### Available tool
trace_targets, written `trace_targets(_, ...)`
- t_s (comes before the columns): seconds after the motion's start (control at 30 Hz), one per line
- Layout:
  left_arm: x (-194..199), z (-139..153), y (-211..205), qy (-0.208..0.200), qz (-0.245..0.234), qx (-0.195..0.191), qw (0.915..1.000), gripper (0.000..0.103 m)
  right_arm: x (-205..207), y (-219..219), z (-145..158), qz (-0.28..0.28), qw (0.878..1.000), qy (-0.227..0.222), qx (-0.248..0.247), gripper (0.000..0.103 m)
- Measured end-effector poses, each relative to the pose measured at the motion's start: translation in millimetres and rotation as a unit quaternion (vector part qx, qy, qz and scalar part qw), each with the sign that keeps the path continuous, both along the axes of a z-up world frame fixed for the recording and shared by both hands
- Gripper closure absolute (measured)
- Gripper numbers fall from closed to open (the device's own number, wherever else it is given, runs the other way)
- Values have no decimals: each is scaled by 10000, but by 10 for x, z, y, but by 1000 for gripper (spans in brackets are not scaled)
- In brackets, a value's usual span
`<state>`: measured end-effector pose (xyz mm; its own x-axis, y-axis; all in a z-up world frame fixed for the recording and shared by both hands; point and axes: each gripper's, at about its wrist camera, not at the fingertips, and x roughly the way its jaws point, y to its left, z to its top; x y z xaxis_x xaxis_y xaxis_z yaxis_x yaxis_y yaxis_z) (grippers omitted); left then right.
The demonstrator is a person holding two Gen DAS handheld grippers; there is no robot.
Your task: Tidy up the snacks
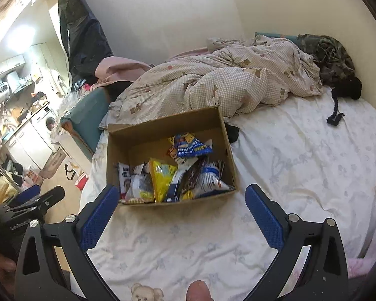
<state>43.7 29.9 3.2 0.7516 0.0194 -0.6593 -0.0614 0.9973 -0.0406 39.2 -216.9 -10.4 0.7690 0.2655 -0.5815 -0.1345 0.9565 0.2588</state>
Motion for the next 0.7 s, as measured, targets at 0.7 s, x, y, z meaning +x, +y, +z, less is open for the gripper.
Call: trace_targets(0.7, -444, 58, -17, -788, 227, -19, 9966, 0, -285, 205, 25, -120, 9959, -691, -567, 0)
